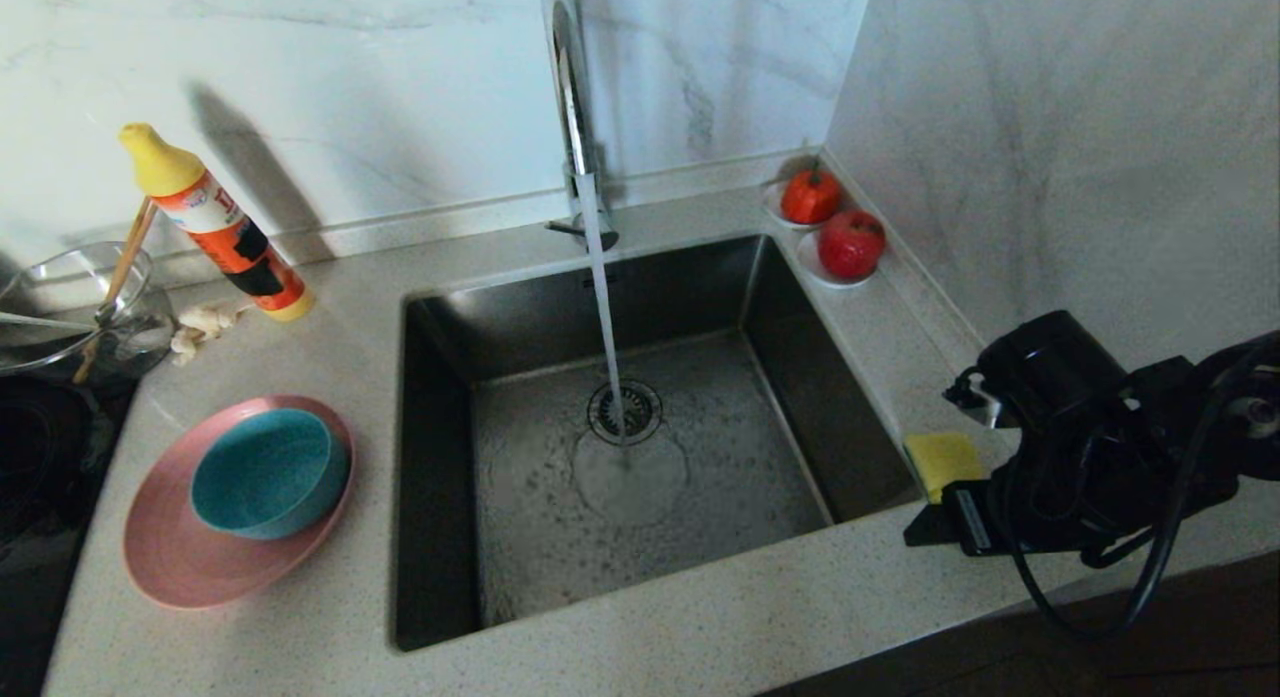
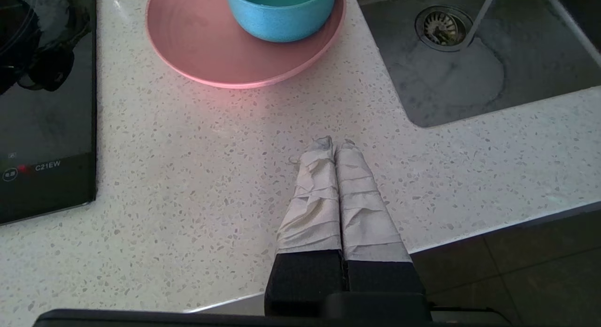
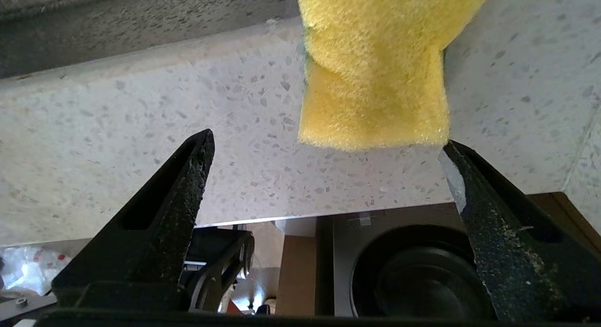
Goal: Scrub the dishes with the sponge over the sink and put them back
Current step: Pick up a bowl and the sponge
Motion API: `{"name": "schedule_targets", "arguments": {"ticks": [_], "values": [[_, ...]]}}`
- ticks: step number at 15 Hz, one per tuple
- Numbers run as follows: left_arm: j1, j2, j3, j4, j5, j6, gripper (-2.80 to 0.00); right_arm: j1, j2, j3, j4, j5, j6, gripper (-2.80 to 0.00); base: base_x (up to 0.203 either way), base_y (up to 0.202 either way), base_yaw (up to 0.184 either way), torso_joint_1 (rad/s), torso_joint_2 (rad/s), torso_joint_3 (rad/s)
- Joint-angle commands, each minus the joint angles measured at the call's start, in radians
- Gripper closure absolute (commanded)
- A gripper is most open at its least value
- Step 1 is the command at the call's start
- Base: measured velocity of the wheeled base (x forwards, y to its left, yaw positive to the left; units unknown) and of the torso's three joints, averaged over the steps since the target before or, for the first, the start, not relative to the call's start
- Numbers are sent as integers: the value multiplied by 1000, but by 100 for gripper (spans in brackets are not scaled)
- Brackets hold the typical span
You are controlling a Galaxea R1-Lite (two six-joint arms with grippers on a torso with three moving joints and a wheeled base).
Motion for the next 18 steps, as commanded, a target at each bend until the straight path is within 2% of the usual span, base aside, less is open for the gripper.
{"name": "schedule_targets", "arguments": {"ticks": [1, 8, 15, 18], "values": [[0, 0, 0, 0, 0, 0, 0, 0, 11, 1, 3, -1, 0, -280, 0, 0, 0, 0, 0, 0], [0, 0, 0, 0, 0, 0, 0, -1, 22, 3, 2, -4, -26, -280, 0, 0, 0, 0, 0, 0], [0, 0, 0, 0, 0, 0, 0, -23, 44, -5, -111, -1, -65, -280, 0, 0, 0, 0, 0, 0], [0, 0, 0, 0, 0, 0, 0, -23, 42, -3, -112, -1, -66, -280, 0, 0, 0, 0, 0, 0]]}}
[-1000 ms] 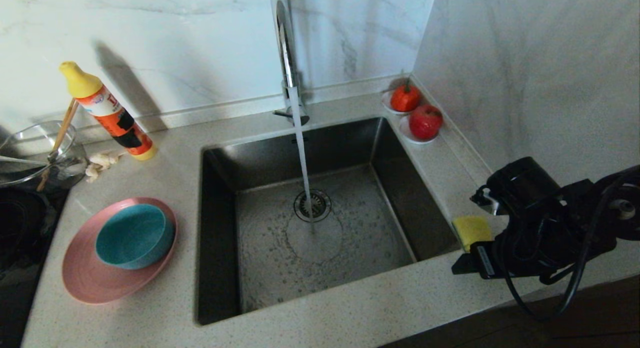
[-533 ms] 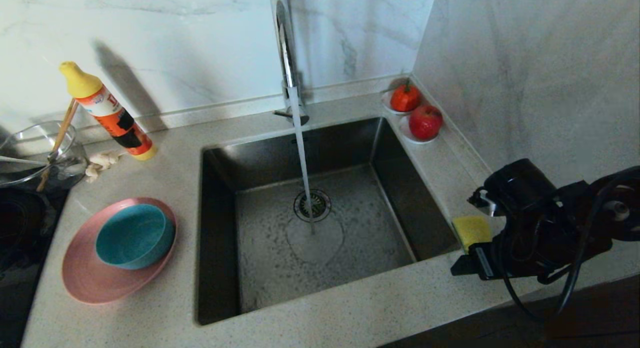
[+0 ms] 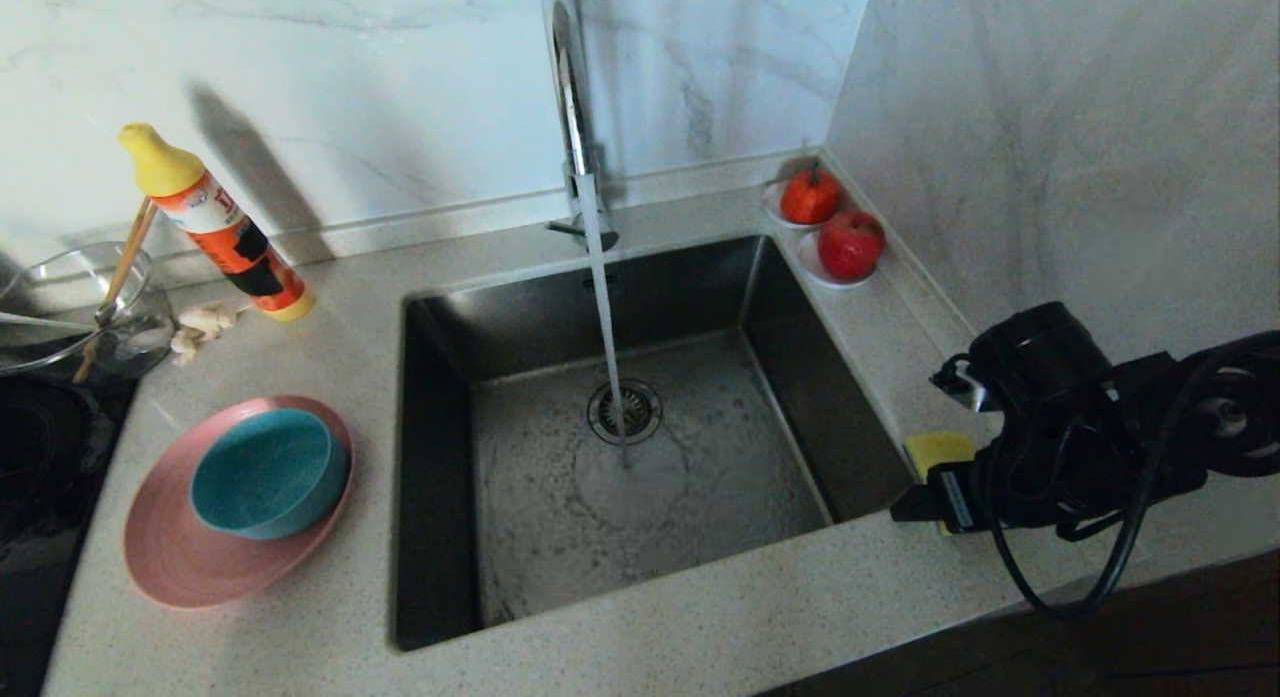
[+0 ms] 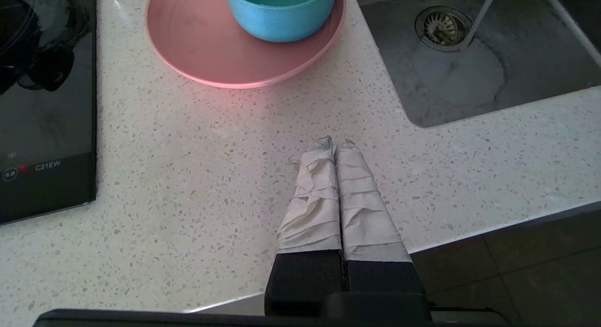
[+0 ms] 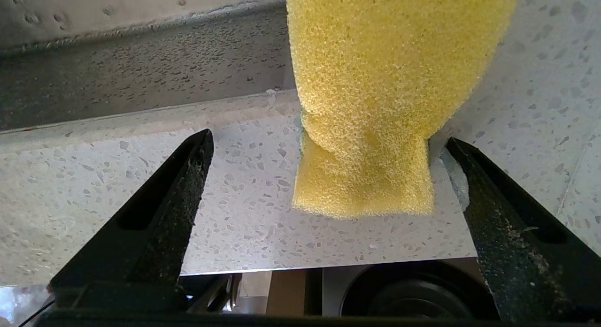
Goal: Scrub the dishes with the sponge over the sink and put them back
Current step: Pick up a bowl and the sponge
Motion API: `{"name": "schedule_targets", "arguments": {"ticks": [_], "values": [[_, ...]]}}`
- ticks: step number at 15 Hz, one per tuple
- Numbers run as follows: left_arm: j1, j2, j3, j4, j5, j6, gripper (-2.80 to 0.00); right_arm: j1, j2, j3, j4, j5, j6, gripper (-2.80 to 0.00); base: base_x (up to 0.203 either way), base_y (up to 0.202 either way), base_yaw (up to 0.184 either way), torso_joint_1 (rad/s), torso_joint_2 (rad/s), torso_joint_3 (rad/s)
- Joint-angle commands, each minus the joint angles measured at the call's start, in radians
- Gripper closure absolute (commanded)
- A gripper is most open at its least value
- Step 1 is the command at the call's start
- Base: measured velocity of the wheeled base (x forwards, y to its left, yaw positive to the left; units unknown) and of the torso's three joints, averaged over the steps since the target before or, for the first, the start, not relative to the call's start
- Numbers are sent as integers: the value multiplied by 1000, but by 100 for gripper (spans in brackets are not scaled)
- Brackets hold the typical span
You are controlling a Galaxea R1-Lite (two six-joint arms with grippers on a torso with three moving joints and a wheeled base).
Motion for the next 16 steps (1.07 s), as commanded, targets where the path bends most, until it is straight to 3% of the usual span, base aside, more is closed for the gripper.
{"name": "schedule_targets", "arguments": {"ticks": [1, 16], "values": [[0, 0, 0, 1, 0, 0, 0, 0, 1, 3, 3, 0, 2, -280, 0, 0, 0, 0, 0, 0], [0, 0, 0, 1, 0, 0, 0, -16, -11, 23, 9, -11, -55, -280, 0, 0, 0, 0, 0, 0]]}}
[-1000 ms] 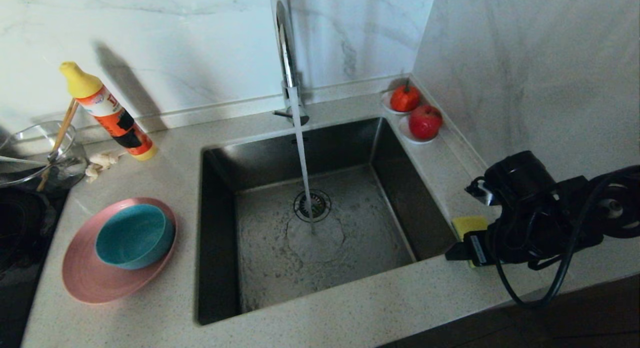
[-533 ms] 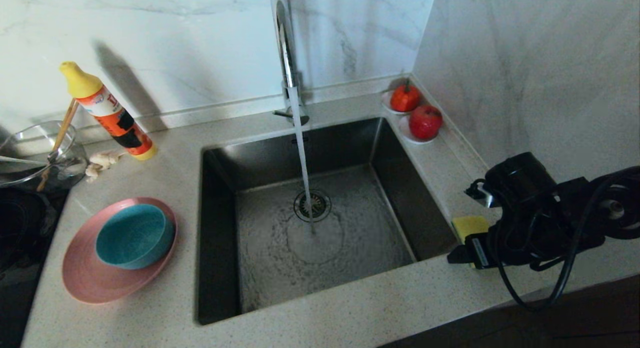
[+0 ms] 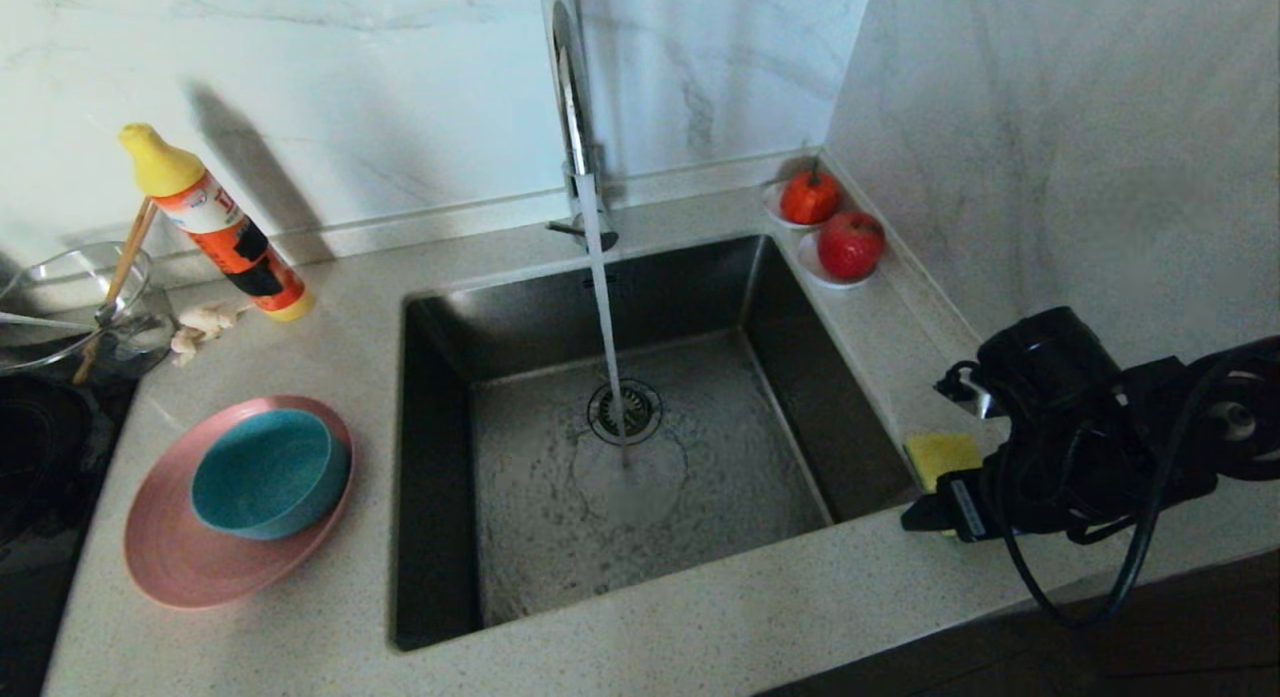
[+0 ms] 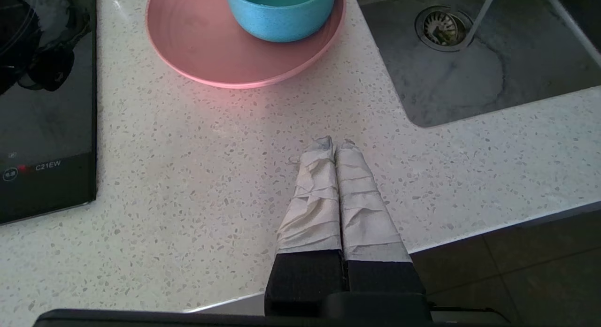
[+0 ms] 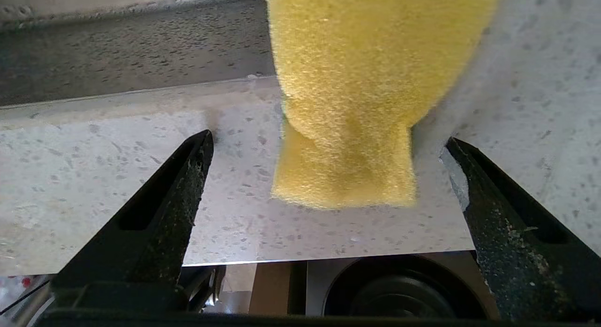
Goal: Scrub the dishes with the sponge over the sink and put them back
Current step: Pick up a bowl and the sponge
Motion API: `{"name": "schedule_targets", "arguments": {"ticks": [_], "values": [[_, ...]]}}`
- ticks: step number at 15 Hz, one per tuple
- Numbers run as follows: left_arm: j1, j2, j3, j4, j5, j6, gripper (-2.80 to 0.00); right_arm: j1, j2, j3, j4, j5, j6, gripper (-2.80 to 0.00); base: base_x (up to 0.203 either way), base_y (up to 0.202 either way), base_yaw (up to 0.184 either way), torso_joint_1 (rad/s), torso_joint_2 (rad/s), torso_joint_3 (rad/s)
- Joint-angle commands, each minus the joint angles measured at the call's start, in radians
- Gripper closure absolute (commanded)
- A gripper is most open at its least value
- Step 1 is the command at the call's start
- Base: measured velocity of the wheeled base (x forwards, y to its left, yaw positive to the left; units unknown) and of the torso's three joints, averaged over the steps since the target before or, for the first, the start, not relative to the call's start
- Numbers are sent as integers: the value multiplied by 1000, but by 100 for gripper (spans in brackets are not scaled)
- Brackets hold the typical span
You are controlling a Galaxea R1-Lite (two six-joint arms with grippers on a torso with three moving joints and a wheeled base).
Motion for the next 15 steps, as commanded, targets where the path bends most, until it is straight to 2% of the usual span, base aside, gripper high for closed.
{"name": "schedule_targets", "arguments": {"ticks": [1, 2, 15], "values": [[0, 0, 0, 0, 0, 0, 0, -1, 3, 2, 1, -1, -1, -280, 0, 0, 0, 0, 0, 0], [0, 0, 0, 0, 0, 0, 0, 0, 6, 1, -1, 0, 1, 0, 0, 0, 0, 0, 0, 0], [0, 0, 0, 0, 0, 0, 0, -19, 15, -20, -8, 7, -19, 0, 0, 0, 0, 0, 0, 0]]}}
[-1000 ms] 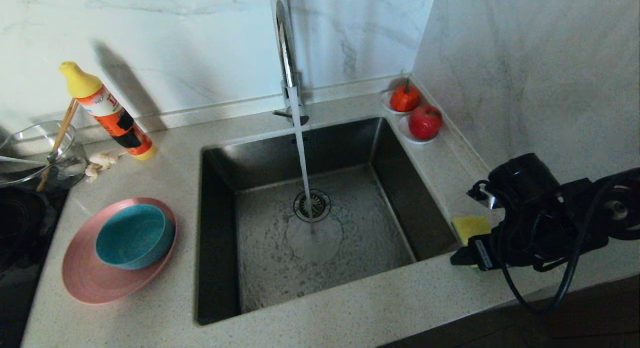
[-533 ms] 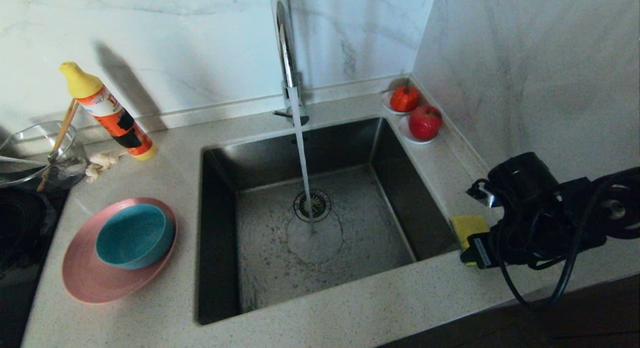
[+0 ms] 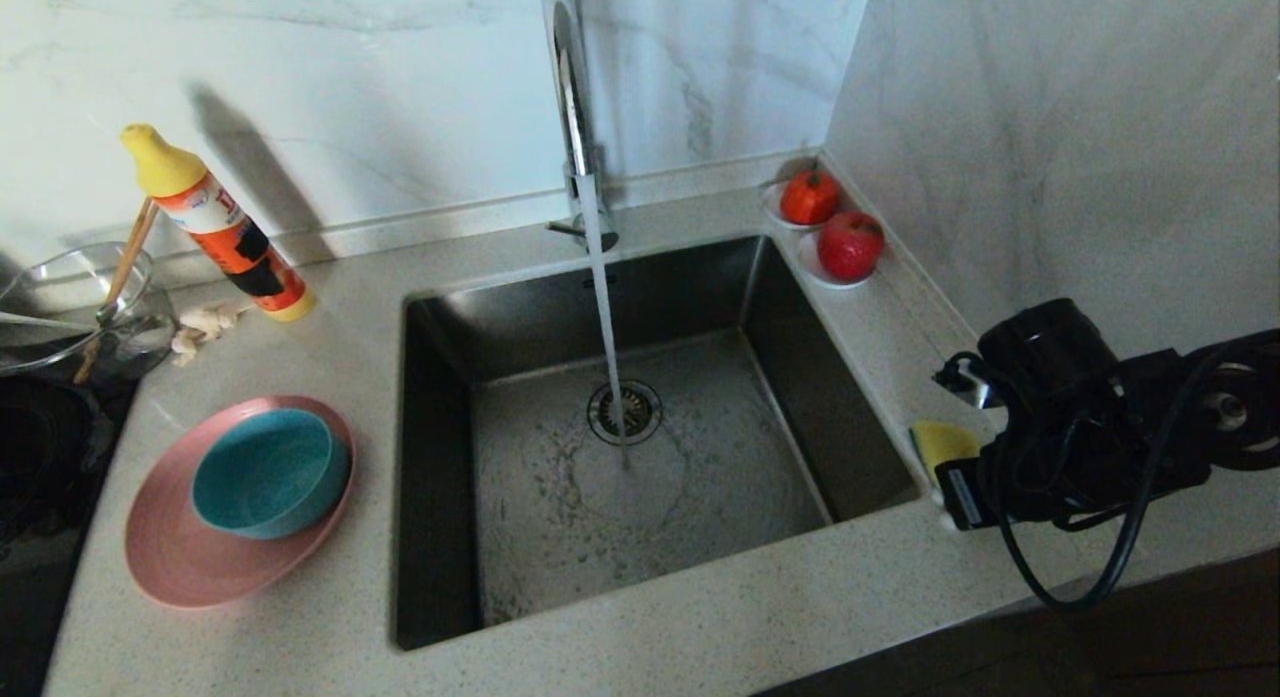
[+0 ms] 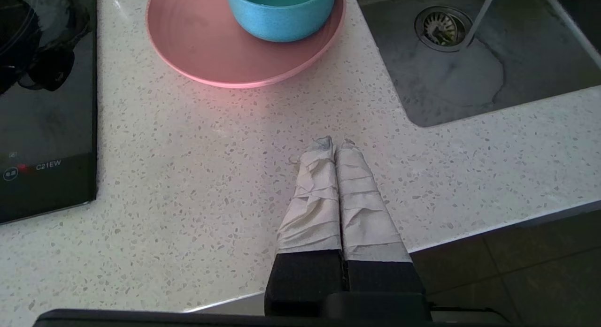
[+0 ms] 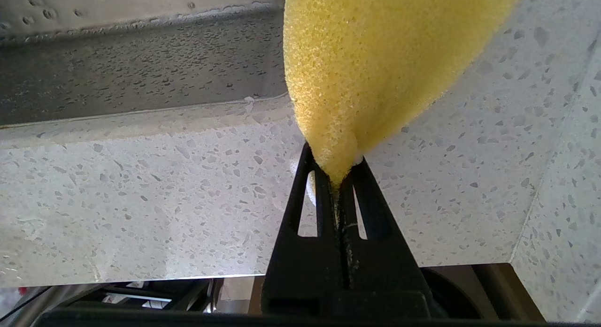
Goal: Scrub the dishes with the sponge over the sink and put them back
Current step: Pick up a bowl and the sponge
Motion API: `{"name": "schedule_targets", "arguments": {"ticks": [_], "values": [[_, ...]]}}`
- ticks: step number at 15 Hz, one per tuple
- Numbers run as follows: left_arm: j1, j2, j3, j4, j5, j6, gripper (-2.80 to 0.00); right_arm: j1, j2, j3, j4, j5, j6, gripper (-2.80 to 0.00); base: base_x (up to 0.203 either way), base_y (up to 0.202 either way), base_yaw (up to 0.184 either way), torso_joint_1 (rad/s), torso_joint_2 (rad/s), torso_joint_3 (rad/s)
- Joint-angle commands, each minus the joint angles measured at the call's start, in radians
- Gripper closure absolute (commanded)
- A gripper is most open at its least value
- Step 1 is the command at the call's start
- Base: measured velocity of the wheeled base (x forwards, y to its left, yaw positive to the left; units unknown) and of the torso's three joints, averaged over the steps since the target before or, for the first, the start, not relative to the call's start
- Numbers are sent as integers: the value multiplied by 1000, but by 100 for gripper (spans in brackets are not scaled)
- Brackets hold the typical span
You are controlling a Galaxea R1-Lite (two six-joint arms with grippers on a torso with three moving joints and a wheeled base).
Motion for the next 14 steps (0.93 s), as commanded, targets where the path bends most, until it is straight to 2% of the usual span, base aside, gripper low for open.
{"name": "schedule_targets", "arguments": {"ticks": [1, 4, 8, 14], "values": [[0, 0, 0, 0, 0, 0, 0, 5, -22, -4, 3, 3, 1, 0, 0, 0, 0, 0, 0, 0], [0, 0, 0, 0, 0, 0, 0, 20, -105, -5, 7, 7, -4, 0, 0, 0, 0, 0, 0, 0], [0, 0, 0, 0, 0, 0, 0, 96, -243, -3, 40, 22, -43, 0, 0, 0, 0, 0, 0, 0], [0, 0, 0, 0, 0, 0, 0, 343, -397, 7, 156, 22, -78, 0, 0, 0, 0, 0, 0, 0]]}}
